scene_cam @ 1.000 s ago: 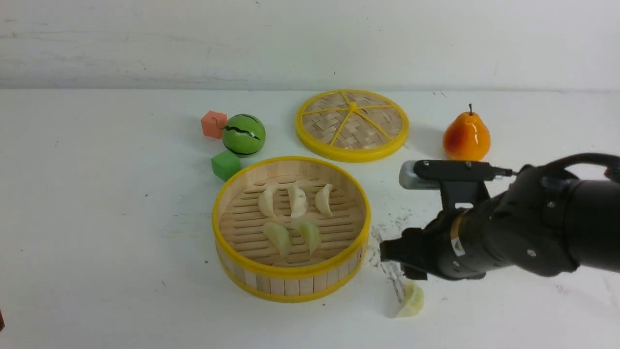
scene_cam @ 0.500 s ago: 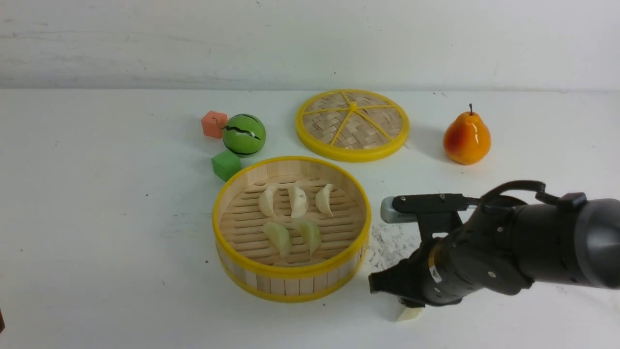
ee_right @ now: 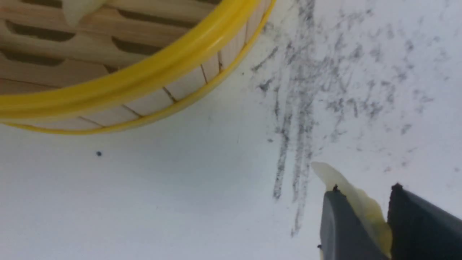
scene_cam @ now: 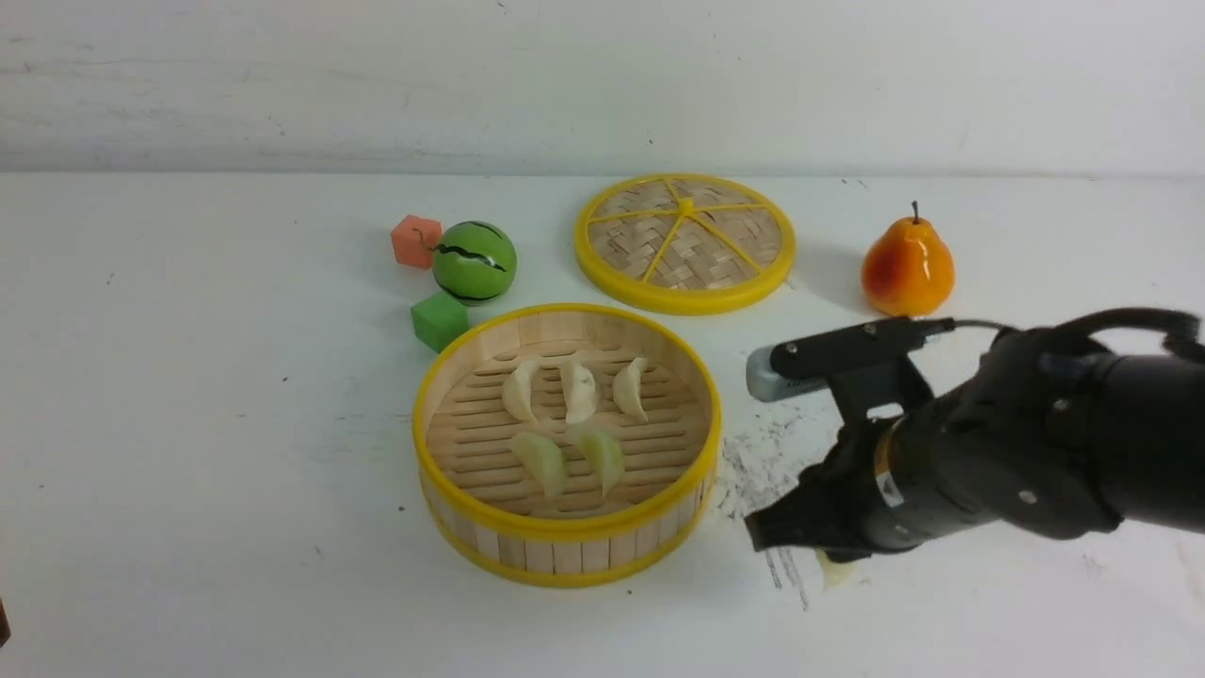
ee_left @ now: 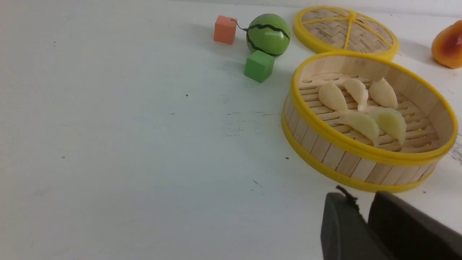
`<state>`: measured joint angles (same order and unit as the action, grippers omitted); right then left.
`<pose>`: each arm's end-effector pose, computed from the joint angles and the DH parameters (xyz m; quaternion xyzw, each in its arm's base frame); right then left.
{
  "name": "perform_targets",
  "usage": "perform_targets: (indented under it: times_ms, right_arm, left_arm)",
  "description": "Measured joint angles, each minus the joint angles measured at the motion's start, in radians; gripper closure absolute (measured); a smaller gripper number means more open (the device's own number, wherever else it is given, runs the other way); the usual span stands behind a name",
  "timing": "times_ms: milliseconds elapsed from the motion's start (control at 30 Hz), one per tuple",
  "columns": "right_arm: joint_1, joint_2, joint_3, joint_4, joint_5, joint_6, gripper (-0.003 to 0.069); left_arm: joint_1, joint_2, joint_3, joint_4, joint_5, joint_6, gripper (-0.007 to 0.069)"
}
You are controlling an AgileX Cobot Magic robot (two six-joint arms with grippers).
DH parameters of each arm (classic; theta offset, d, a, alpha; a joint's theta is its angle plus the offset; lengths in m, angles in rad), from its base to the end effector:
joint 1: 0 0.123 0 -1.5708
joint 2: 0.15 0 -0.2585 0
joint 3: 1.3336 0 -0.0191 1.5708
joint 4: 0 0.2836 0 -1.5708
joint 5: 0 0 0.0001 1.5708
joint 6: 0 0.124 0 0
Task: Put the dumplings into the steamer on the white table.
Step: 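Place the dumpling in the bamboo steamer basket with the right gripper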
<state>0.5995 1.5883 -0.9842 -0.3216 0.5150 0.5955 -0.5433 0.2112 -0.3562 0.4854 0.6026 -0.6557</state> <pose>0.3116 0.1895 0.1506 -0.1152 0.9513 0.0543 0.2809 0.1398 -0.0461 0.2611 0.0413 0.8046 -0.1242 0.5792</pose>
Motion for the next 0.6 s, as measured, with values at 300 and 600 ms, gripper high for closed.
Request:
perform_targets:
  times_ms: [300,600]
  right_arm:
    - [0.000,0.020,-0.264,0.180,0.052,-0.267,0.0491]
    - [0.000,0.347,-0.537,0.360,0.065,-0.462,0.0491]
  left_arm:
    - [0.000,0.000,0.000,0.002,-0.007,-0.001,0.0512]
    - [0.000,0.000,0.000,0.002,-0.005,-0.001,0.0503]
